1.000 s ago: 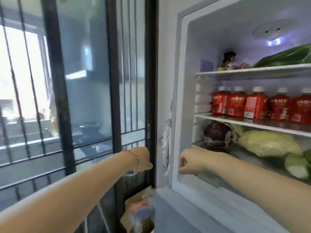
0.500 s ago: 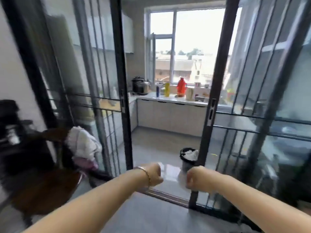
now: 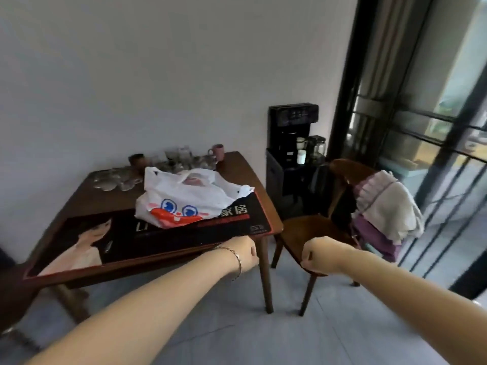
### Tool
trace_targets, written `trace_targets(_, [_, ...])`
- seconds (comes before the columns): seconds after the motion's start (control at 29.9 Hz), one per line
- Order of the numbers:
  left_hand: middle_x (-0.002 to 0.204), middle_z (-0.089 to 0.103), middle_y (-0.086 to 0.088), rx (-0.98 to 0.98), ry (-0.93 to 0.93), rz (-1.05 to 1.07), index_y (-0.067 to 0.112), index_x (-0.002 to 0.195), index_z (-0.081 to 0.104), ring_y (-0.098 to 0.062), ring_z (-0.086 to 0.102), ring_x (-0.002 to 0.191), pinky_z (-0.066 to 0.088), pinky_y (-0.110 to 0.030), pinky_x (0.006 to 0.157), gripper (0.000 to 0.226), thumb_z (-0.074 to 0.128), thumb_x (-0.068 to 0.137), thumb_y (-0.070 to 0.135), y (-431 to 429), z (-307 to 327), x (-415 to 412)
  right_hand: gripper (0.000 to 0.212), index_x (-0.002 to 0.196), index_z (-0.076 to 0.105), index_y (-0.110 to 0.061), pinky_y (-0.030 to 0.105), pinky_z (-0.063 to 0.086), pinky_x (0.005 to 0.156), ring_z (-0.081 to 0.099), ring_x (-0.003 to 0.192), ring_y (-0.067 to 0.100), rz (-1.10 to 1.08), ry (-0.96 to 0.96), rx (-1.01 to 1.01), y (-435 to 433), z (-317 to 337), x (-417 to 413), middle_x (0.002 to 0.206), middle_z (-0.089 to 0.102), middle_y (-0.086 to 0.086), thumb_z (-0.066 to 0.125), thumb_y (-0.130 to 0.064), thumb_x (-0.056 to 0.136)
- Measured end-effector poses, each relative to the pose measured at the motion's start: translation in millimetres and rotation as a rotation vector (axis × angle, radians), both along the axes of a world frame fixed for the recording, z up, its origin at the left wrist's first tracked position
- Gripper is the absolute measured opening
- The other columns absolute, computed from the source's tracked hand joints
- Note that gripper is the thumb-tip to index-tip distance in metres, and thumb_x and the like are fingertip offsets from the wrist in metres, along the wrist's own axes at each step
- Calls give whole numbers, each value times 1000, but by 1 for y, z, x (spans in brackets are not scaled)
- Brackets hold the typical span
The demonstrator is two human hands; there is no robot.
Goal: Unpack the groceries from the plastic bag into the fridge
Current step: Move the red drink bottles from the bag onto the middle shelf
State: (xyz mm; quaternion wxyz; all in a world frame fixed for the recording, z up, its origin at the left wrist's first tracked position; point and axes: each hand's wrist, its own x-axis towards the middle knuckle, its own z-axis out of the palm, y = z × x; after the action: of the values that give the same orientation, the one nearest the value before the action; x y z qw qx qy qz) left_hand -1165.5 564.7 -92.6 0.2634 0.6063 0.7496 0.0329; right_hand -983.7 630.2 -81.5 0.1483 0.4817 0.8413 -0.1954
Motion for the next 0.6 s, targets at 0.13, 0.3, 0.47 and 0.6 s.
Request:
trace_targets(0.13, [98,69,-8,-34,10,169,13,90,68,-25,64,93,45,-27,77,20,51,88,22,23,-17,-79,28,111,64,-13,31,53,87,62,99,20,166,54,-3,55,-22,-90,110,66,4,54,-28,90])
trace_targets(0.3, [97,67,-6,-24,29,279,14,91,65,-23,62,93,51,-34,87,19,49,89,23,82,-33,-154,27,104,68,-15,35,54,87,63,95,21,317,75,2,142,-44,-171,104,67,2,53,-32,90])
trace_targets(0.47, [104,66,-8,26,-11,425,11,104,63,-23,62,98,50,-36,92,26,42,94,22,138,-43,-215,29,103,66,-10,36,53,83,64,91,25,365,64,2,228,-61,-246,103,68,6,48,-30,91])
trace_targets(0.6, [117,62,-3,129,-62,533,14,113,60,-19,57,108,46,-31,97,23,48,93,19,167,-52,-256,28,115,61,-20,34,52,89,62,99,22,352,107,5,271,-74,-304,117,62,2,47,-30,93])
